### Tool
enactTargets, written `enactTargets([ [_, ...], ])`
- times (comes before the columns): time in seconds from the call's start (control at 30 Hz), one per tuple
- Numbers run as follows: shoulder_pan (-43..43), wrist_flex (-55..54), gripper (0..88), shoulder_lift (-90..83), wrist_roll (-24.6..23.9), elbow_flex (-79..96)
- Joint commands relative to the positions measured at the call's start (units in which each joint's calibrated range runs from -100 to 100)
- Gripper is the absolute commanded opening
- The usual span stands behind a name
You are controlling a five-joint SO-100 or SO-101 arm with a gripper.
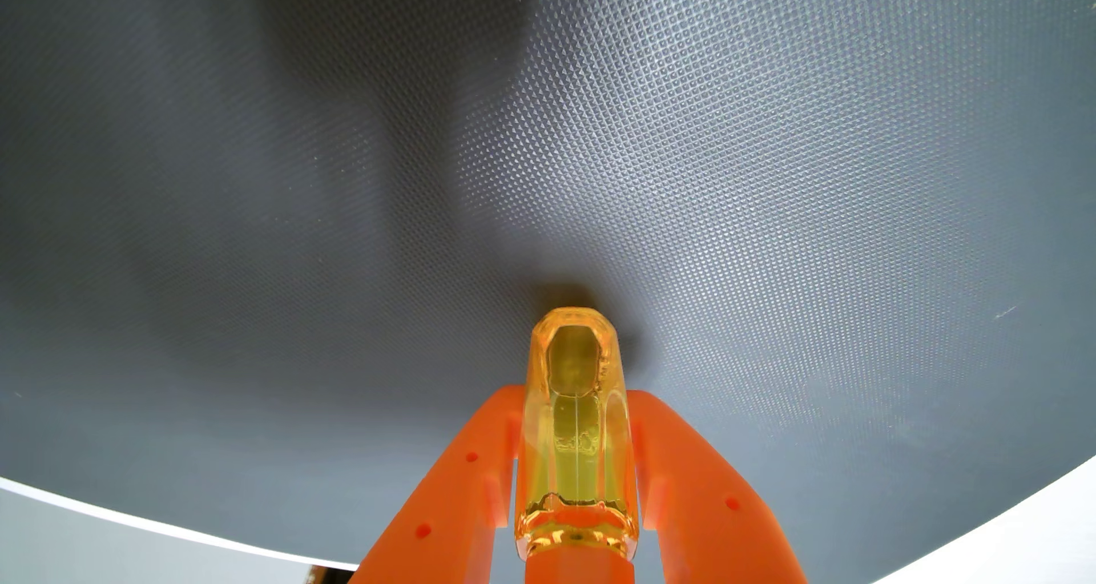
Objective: Grab the eyedrops
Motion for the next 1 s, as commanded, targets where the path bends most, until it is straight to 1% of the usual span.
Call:
enactTargets([
  [0.0,-0.2,-0.2,0.6,-0.4,-0.2,-2.4],
  [0.1,-0.1,-0.2,0.6,-0.9,-0.3,-2.4],
  [0.2,0.7,1.0,0.6,-1.4,-1.6,-3.7],
  [0.33,1.4,6.6,0.6,-1.3,-3.0,-10.0],
  [0.5,1.7,15.0,0.6,-1.3,-3.0,-18.7],
  [0.63,1.9,18.2,0.6,-1.4,-3.3,-23.3],
  [0.77,2.8,19.8,0.6,-4.3,-6.1,-25.1],
  [0.97,3.6,19.4,0.6,-16.5,-9.6,-19.7],
])
